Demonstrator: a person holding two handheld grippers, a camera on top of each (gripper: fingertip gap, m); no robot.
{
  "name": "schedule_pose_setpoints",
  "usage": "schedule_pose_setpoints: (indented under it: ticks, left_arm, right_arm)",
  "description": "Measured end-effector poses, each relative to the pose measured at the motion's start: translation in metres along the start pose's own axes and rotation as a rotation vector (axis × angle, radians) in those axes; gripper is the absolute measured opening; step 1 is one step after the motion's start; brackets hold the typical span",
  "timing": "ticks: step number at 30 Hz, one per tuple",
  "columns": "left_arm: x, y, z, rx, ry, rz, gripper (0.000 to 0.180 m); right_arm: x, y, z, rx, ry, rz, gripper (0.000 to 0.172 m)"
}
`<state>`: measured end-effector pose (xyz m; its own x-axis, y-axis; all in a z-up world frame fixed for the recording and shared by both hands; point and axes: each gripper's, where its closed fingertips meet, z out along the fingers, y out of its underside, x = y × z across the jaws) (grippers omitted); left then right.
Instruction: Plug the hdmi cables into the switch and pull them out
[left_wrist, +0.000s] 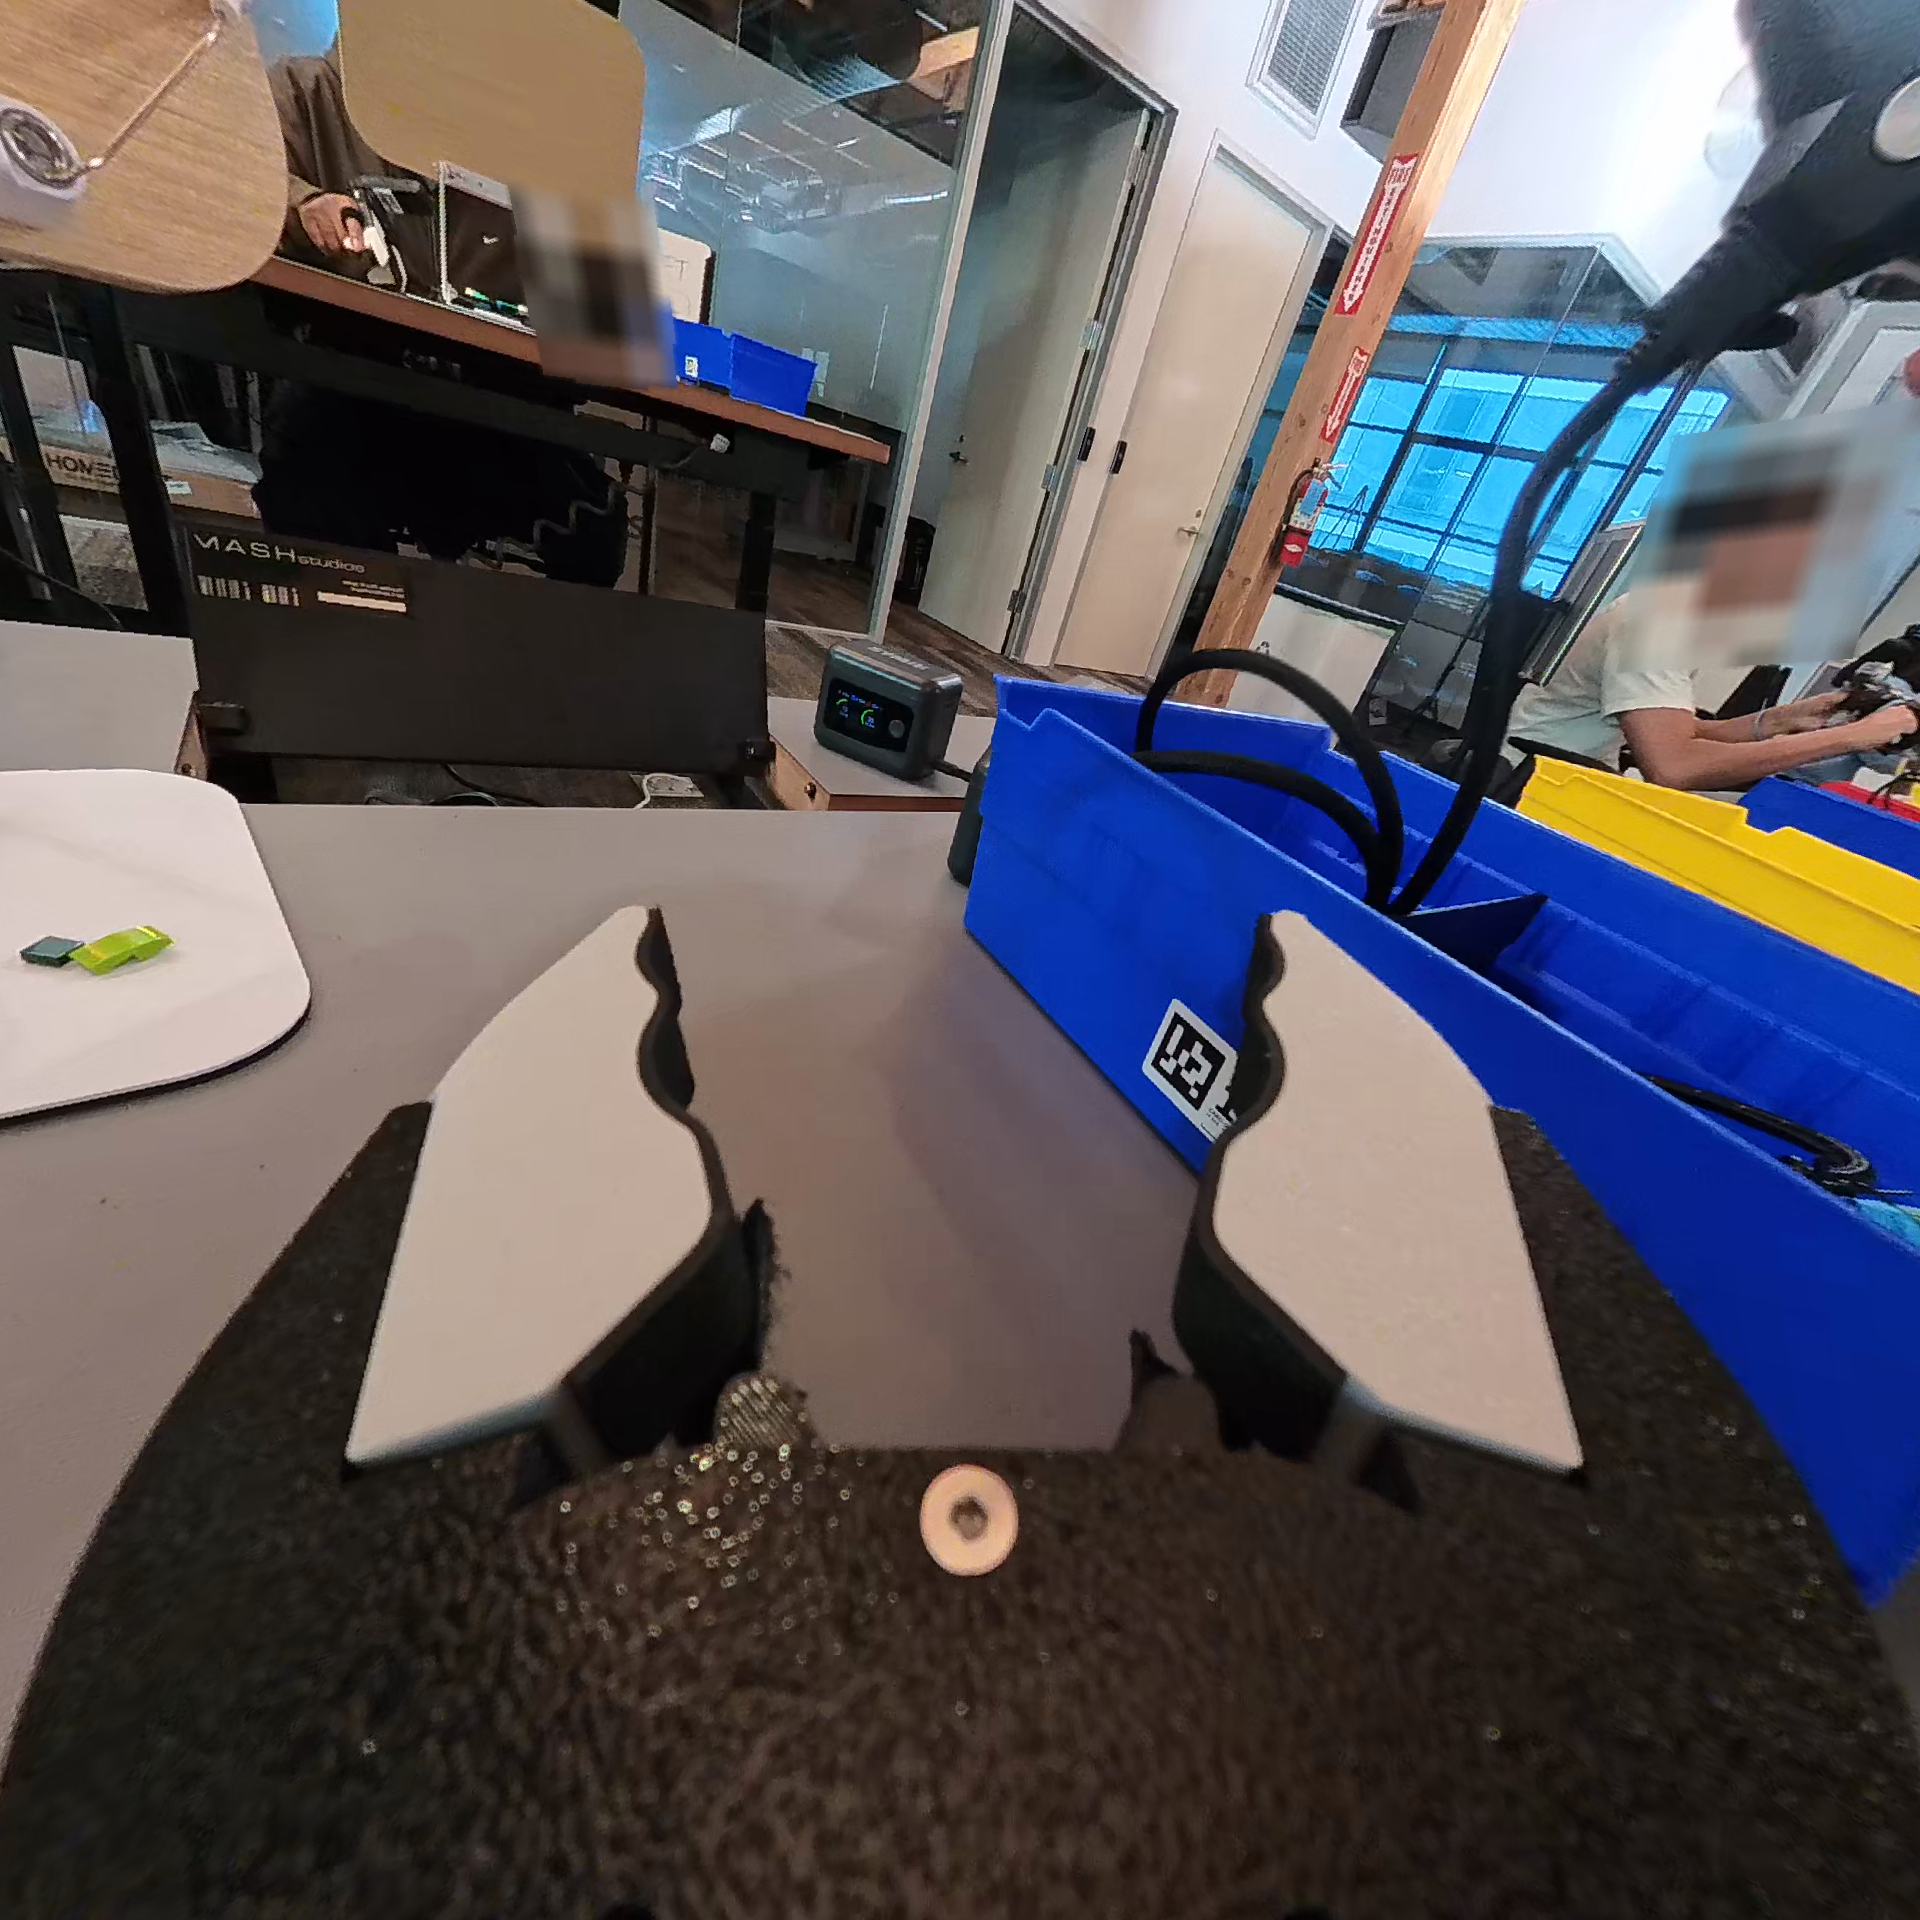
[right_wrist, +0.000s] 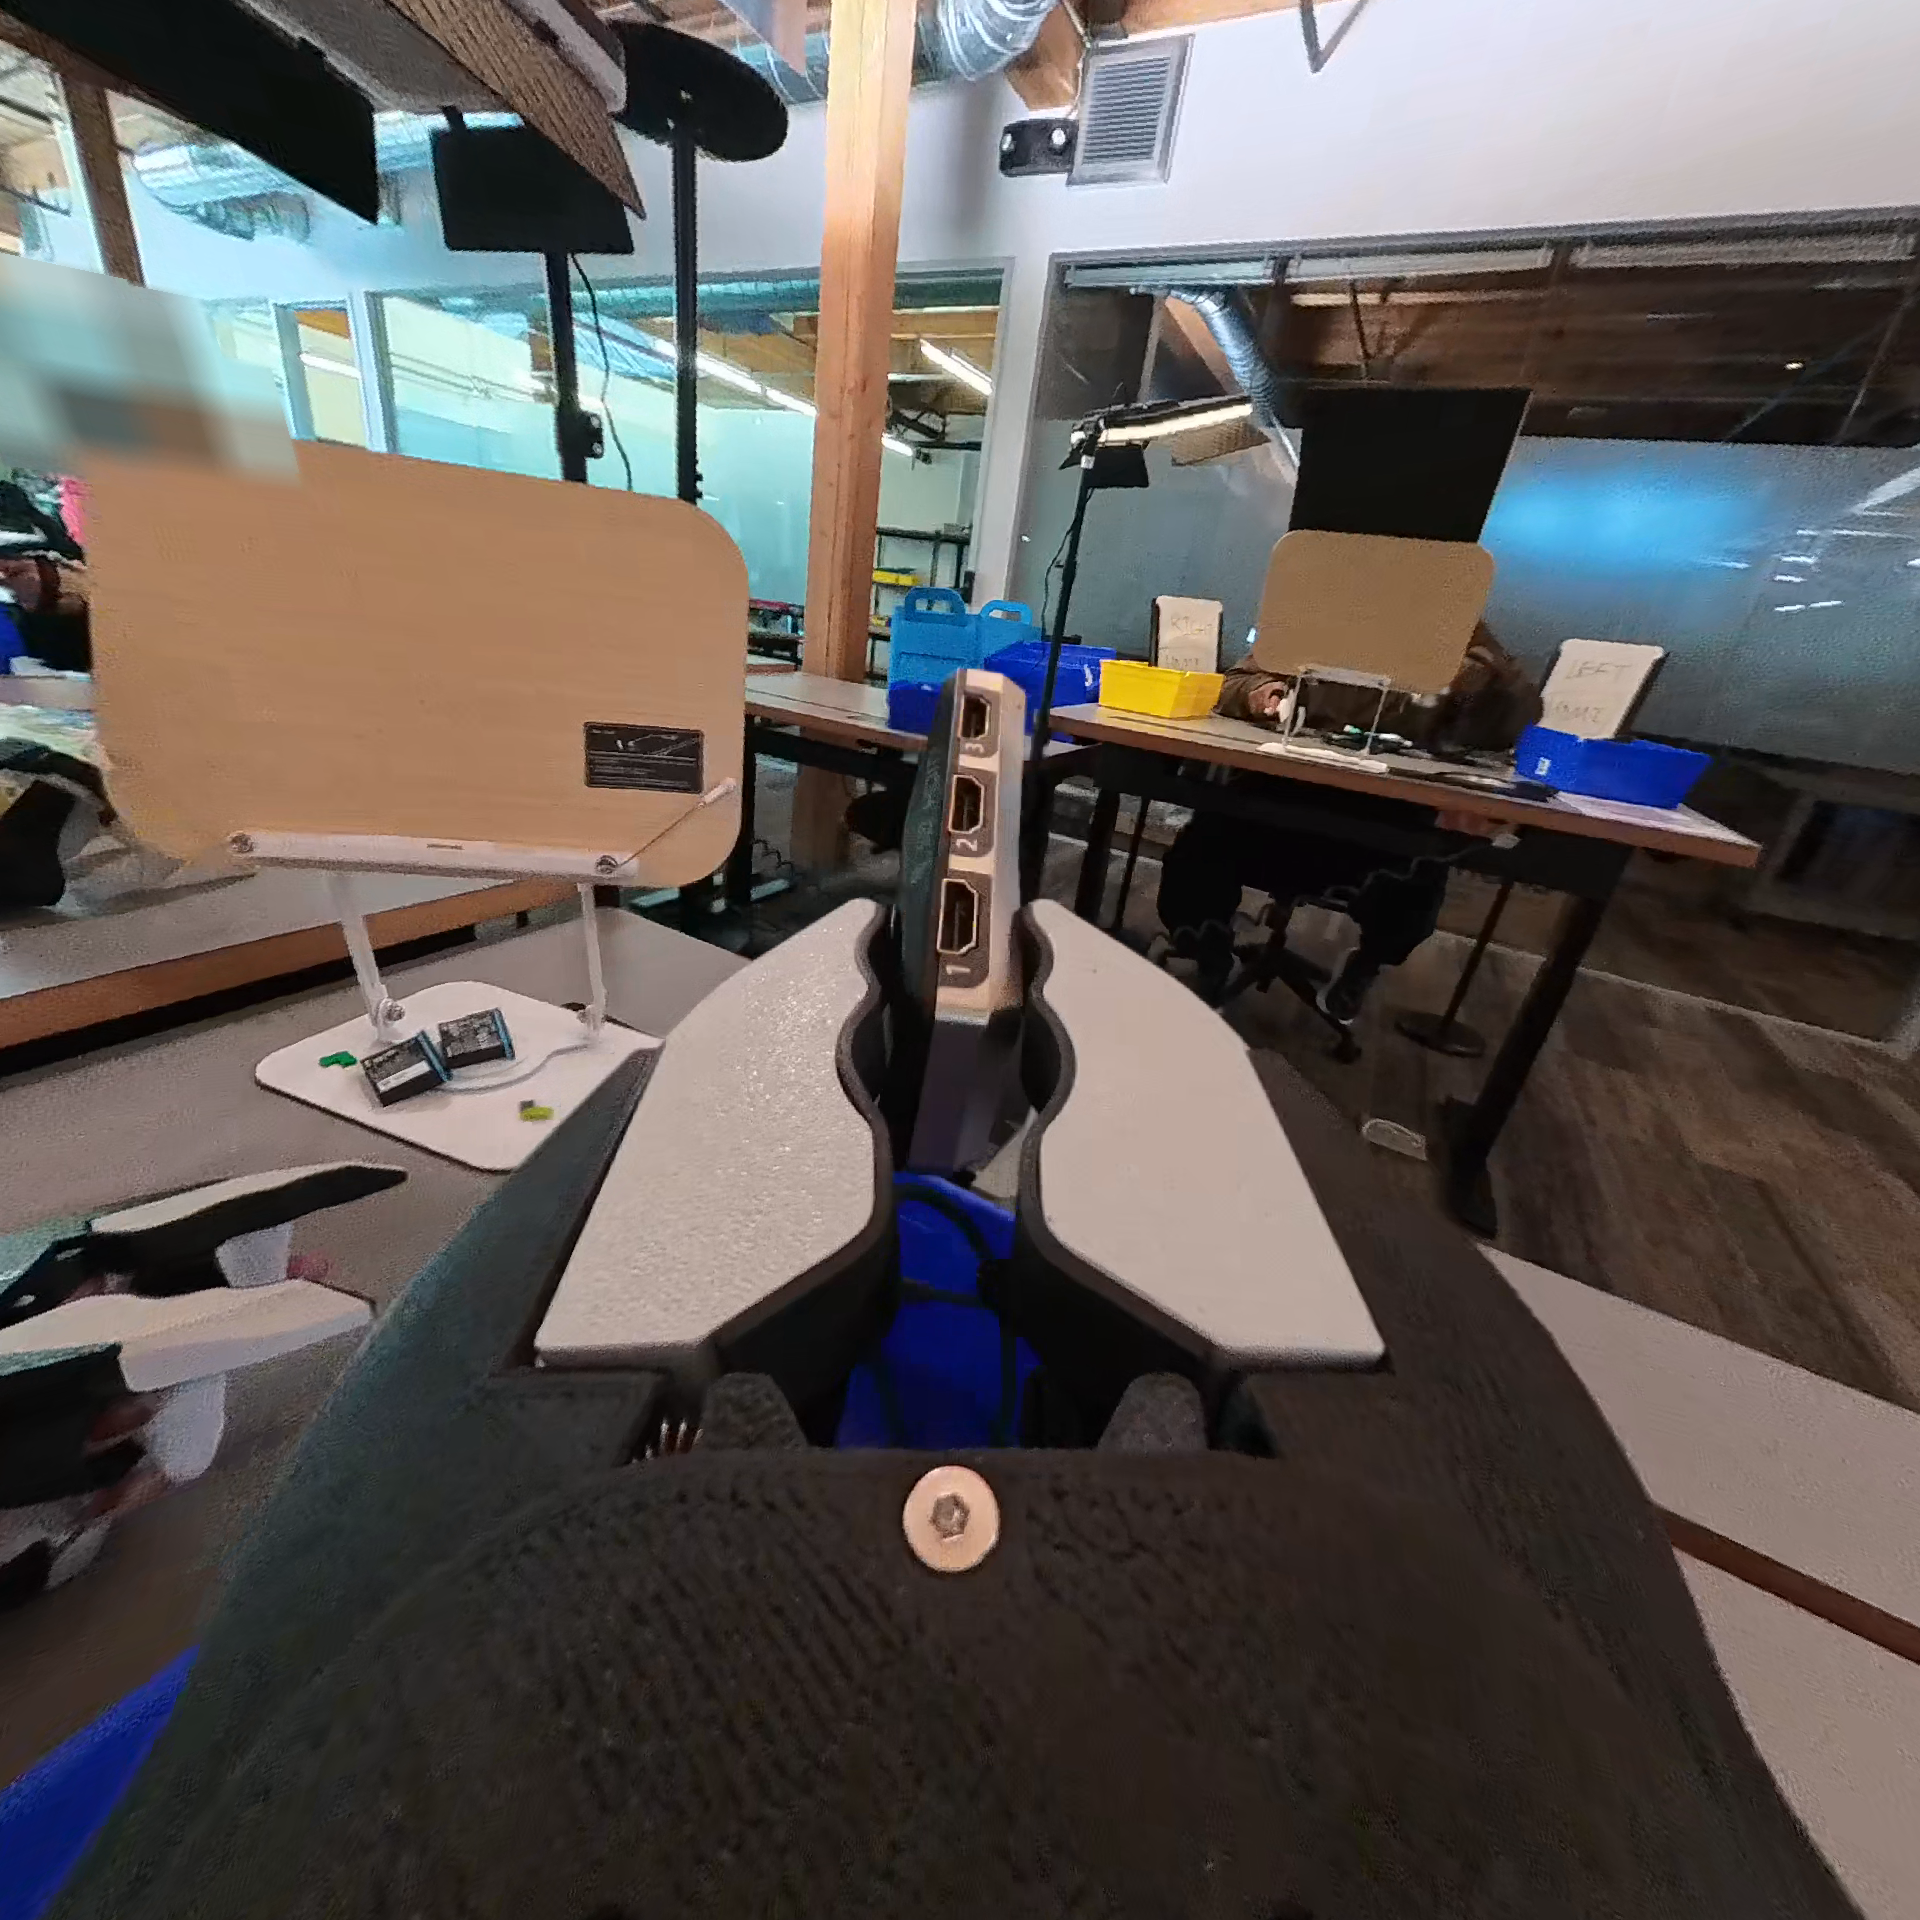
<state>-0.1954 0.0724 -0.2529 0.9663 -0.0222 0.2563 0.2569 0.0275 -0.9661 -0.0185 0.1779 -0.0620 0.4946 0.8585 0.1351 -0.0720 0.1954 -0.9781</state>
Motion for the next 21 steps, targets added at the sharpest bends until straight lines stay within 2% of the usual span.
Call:
schedule_pose_setpoints:
  ticks: [5,21]
  left_arm:
    - [0.0,0.0,0.0,0.001,0.0,-0.005,0.103]
    - [-0.001,0.0,0.0,-0.001,0.001,-0.013,0.103]
  right_arm:
    - [0.0,0.002,-0.001,-0.032,0.022,-0.08,0.022]
    - [0.004,0.013,0.005,-0.045,-0.021,-0.047,0.022]
